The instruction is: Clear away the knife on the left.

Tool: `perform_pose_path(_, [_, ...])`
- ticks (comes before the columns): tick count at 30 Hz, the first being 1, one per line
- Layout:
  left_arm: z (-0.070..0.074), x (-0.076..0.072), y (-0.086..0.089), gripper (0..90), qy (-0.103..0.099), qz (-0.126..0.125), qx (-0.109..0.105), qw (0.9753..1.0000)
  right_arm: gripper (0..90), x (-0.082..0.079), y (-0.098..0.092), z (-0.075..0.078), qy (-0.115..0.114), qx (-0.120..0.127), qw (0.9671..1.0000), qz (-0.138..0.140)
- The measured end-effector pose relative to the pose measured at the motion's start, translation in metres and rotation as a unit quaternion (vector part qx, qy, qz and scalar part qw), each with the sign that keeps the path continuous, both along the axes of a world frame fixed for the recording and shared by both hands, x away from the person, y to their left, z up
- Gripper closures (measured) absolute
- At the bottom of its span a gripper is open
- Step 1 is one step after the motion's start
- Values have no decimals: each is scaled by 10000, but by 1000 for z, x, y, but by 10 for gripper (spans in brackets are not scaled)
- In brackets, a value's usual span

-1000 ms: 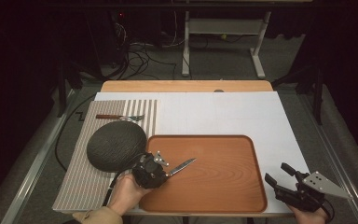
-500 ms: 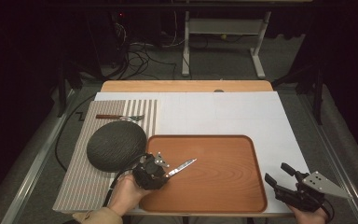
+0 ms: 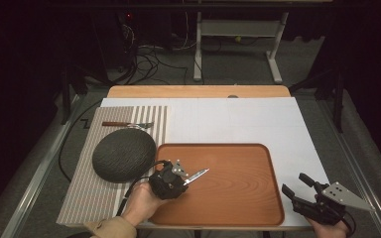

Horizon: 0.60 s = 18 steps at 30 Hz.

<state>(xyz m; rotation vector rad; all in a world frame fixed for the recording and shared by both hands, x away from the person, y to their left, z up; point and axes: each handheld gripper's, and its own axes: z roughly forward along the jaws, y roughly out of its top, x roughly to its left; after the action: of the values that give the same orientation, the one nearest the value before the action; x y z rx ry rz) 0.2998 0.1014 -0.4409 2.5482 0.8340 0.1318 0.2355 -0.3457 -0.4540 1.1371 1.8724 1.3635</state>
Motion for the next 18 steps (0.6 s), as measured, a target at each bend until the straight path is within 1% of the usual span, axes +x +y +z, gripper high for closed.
perform_pose_path(2, [1,1,0,747,-26,-6,-58,10000,262,0,0,0,0,-3,10000,1])
perform_pose_path(3, [2,1,-1,750,-75,-13,-101,9999,262,0,0,0,-4,-3,10000,-3])
perform_pose_path(4, [2,1,-1,751,-75,-13,-101,9999,262,0,0,0,-4,-3,10000,-3])
perform_pose_path(9, [8,2,-9,758,-108,-176,-243,9995,263,0,0,0,0,-12,10000,0])
perform_pose_path(12, [9,2,-17,758,-99,-290,-214,9993,263,0,0,0,2,-12,10000,9])
perform_pose_path(13, [7,4,-21,759,-76,-329,-142,9993,262,0,0,0,3,7,10000,1])
perform_pose_path(18, [4,6,-25,759,-10,-362,-99,9993,263,0,-1,0,-6,5,10000,9])
